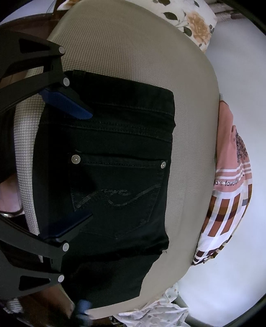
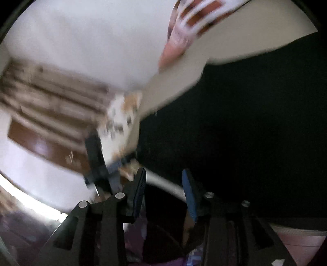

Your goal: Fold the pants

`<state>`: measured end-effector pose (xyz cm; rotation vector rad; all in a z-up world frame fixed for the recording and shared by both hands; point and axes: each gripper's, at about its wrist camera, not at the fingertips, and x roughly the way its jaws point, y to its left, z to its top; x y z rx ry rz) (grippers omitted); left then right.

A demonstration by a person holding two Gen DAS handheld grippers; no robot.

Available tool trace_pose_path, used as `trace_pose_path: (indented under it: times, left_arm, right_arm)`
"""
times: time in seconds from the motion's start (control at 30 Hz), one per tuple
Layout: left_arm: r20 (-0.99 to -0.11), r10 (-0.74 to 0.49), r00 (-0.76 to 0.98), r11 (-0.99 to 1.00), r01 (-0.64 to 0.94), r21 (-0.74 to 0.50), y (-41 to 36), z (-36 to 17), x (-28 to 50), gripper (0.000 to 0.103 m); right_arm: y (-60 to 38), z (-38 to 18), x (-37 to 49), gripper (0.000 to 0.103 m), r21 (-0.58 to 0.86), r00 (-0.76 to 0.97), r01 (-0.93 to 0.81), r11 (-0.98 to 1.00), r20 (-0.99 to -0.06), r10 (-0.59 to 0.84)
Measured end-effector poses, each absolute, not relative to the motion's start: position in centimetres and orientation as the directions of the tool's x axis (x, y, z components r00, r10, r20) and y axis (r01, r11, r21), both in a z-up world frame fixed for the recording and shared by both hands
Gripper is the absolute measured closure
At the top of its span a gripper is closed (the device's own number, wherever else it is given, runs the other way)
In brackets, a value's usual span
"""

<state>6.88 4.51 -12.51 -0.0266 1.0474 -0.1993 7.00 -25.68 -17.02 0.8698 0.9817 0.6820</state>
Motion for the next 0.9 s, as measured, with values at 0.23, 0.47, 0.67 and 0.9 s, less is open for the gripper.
trace_pose_path:
  times: [0.23, 0.47, 0.67, 0.9]
  left_arm:
    - [-0.858, -0.181, 0.481, 0.981, 0.148, -0.124, 4.7, -12.5, 7.0, 0.012]
    - [-0.858, -0.173, 0.484, 0.984, 0.113, -0.135, 6.1, -12.0, 7.3, 0.012]
    - [-0.861, -0.127, 0.492, 0.992, 0.074, -0.104, 9.1, -11.0, 7.3, 0.012]
    - [-0.868, -0.208, 0.452, 0.971, -0.008, -0.237, 16.5, -11.4, 8.6, 0.012]
  right_arm:
    - [-28.7, -16.8, 9.4, 0.072, 0.807, 0.531, -0.003, 0.591, -0.499, 0.685]
    - [-22.6, -18.4, 10.5, 0.075, 0.761, 0.42, -0.095, 0.642, -0.554, 0.719]
    - [-18.8, -19.7, 8.7, 0.078, 0.636, 0.362, -0.189, 0.748, -0.663, 0.655]
    - [-19.1, -17.7, 7.4, 0.079, 0.579, 0.483, -0.219, 0.785, -0.635, 0.603]
